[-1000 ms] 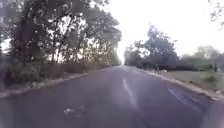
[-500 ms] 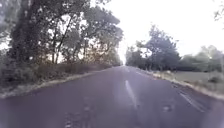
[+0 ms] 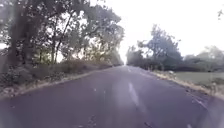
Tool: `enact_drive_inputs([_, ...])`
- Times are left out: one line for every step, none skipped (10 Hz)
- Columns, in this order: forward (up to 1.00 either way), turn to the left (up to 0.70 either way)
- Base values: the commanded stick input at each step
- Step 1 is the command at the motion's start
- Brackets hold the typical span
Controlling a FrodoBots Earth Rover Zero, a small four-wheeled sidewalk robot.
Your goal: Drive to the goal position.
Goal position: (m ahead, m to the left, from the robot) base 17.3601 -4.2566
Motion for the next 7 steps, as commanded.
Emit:
enact_drive_inputs([1.00,0.00])
enact_drive_inputs([1.00,-0.07])
enact_drive_inputs([1.00,-0.25])
enact_drive_inputs([1.00,-0.32])
enact_drive_inputs([1.00,-0.37])
enact_drive_inputs([1.00,-0.40])
enact_drive_inputs([1.00,-0.40])
